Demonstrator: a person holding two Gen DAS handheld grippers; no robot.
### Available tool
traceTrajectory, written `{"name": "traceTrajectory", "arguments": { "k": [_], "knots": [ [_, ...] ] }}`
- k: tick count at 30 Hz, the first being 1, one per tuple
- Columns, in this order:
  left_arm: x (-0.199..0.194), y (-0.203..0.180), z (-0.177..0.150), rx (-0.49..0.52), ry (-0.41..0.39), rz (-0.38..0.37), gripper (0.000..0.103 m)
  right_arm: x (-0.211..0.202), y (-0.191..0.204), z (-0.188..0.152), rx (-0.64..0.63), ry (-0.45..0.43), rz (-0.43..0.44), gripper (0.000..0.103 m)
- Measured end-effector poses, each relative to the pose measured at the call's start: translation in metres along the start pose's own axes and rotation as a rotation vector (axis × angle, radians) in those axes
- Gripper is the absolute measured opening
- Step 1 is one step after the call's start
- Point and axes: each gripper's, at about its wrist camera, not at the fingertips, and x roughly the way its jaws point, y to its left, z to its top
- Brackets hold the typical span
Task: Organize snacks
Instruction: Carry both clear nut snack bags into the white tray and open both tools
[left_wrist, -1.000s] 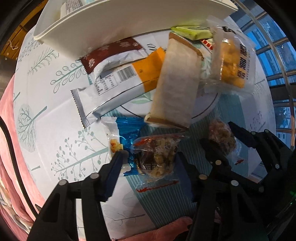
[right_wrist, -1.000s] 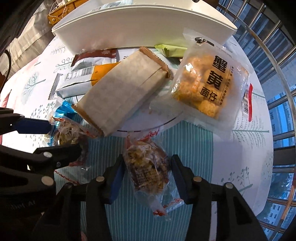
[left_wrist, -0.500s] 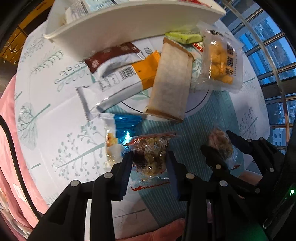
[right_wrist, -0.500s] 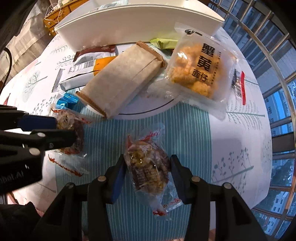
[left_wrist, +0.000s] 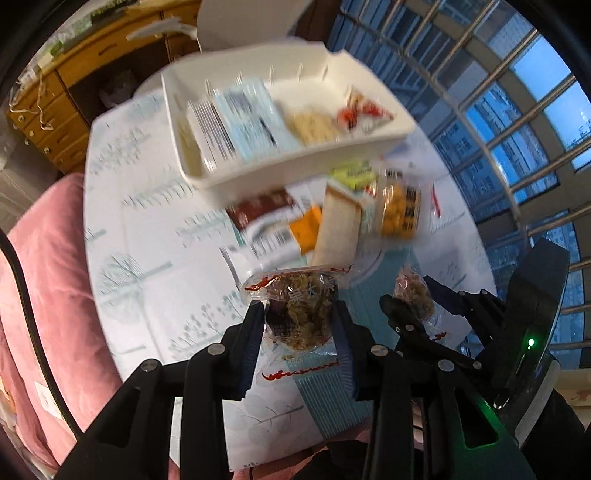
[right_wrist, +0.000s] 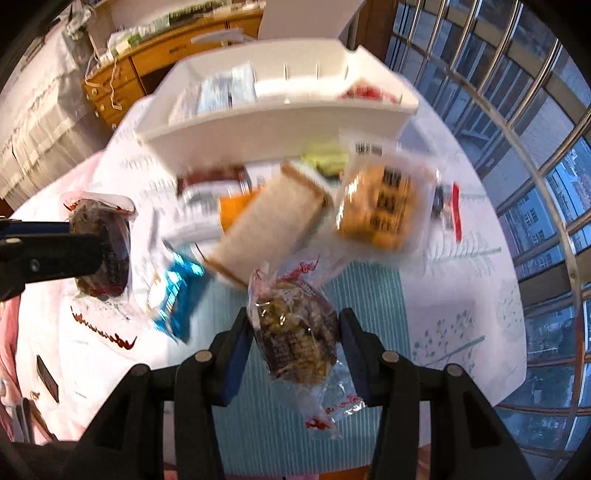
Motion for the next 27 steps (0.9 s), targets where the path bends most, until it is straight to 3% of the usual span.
{"name": "traceTrajectory", "arguments": {
  "k": [7, 14, 27],
  "knots": [
    [-0.044, 0.007, 0.037, -0.026, -0.103, 0.034, 0.035, -0.028, -0.005, 0.045, 0.004, -0.094, 0.035, 0.047],
    [-0.064, 0.000, 0.079, -0.068, -0.170, 0.064, 0.035, -0.042, -0.025, 0.097, 0.002, -0.174, 0.072, 0.047],
    [-0.036, -0.016, 0.162, -0.196, -0.238, 0.103, 0.036, -0.026, -0.071, 0.182, -0.020, -0.283, 0.167, 0.048]
  ]
}}
